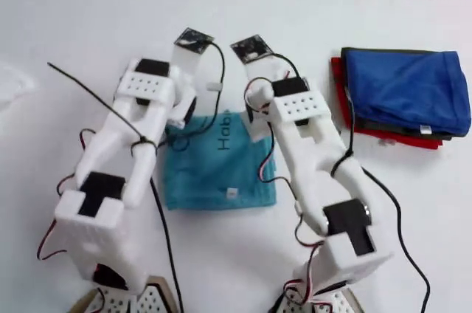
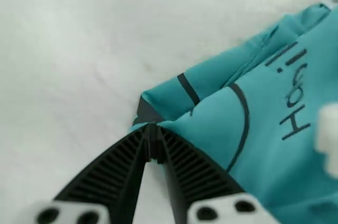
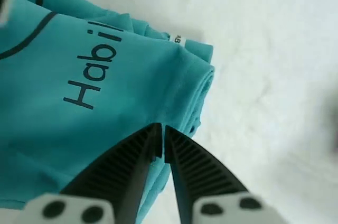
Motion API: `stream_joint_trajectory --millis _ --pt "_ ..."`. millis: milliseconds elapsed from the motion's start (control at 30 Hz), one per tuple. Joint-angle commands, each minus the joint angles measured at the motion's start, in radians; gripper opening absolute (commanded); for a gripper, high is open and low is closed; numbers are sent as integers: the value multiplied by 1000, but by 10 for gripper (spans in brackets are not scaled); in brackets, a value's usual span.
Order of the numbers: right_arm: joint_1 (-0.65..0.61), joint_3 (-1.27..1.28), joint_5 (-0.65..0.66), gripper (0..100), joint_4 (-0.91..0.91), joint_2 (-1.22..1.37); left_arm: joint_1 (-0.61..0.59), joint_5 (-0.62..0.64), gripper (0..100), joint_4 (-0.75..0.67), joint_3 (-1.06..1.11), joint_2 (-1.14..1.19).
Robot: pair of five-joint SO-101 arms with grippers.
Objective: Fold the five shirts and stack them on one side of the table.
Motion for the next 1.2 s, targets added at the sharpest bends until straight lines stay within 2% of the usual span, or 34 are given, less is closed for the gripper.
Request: stream_joint_trajectory --millis 0,167,300,500,633,800,1167 --pt "1 -55 -9 20 1 30 9 6 25 -18 25 -86" --pt "1 -58 -9 20 -15 45 5 48 25 -46 85 -61" --pt "2 -55 -9 20 -33 50 2 68 25 -140 142 -18" --pt "4 -52 -2 20 -70 51 -112 69 26 -313 151 28" --pt "4 -52 0 20 -104 51 -161 63 26 -359 151 58" --pt "2 -54 0 20 -117 51 -180 69 26 -319 145 57" --pt "2 -54 0 20 -119 56 -180 69 26 -2 122 -227"
